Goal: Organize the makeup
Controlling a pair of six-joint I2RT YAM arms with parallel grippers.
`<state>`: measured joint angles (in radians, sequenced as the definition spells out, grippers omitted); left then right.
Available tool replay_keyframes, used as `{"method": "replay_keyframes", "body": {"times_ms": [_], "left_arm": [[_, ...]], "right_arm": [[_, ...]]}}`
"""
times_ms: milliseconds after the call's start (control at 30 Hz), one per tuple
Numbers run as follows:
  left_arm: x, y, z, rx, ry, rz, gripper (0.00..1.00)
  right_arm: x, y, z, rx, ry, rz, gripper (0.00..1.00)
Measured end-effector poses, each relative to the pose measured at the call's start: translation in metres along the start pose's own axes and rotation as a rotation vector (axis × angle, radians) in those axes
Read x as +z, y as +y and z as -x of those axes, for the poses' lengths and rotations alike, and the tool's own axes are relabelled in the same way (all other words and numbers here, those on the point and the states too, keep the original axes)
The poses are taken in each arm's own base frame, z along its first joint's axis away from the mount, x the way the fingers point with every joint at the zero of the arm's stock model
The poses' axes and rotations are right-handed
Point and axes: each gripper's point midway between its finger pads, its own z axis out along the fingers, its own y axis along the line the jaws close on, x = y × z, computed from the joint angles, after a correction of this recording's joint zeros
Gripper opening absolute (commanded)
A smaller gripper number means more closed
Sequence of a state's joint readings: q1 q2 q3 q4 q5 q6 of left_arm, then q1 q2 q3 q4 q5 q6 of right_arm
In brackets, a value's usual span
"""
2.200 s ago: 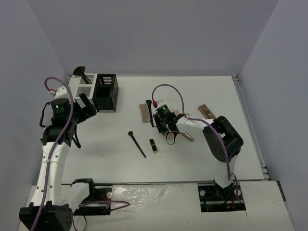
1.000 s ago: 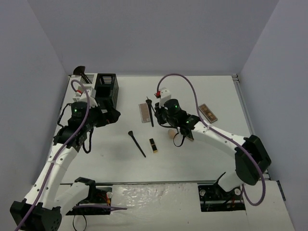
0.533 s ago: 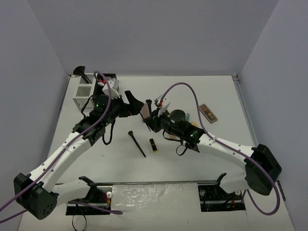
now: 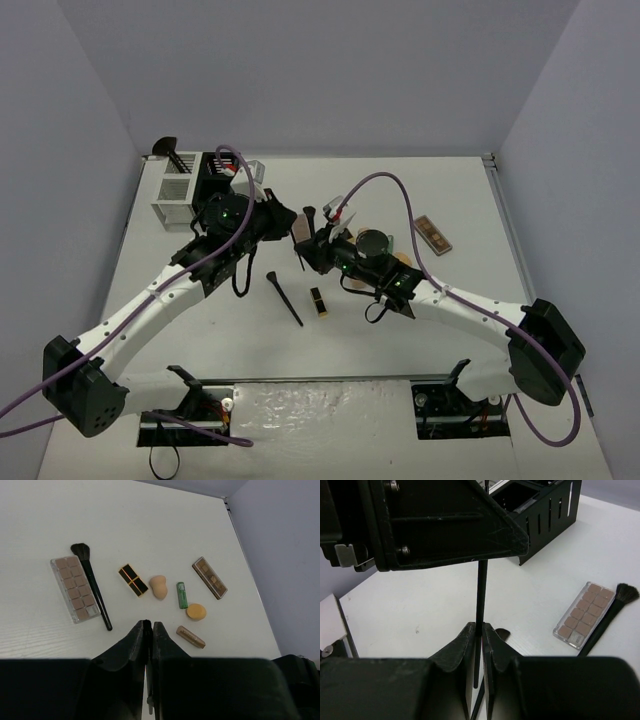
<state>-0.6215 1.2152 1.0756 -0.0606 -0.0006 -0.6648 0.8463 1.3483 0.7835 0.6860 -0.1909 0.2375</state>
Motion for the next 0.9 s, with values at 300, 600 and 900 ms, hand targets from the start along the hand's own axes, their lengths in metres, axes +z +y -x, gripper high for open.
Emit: {"method": "replay_keyframes", "body": {"times_ms": [300, 600, 900], "left_arm": [[0.001, 0.008, 0.008, 0.034, -0.046, 0.048, 0.0], [-0.006, 0.081, 0.089, 0.108, -0.22, 0.301, 0.0], [-0.014, 0.194, 0.244, 0.121, -0.511, 0.588, 0.0]], "right_arm": [[-0.001, -0.003, -0.006, -0.019, 0.016, -0.01, 0.83], [-0.015, -0.022, -0.019, -0.1, 0.089, -0.096, 0.89], [-0.03, -0.037, -0.035, -0.154, 0.143, -0.16, 0.89]]}}
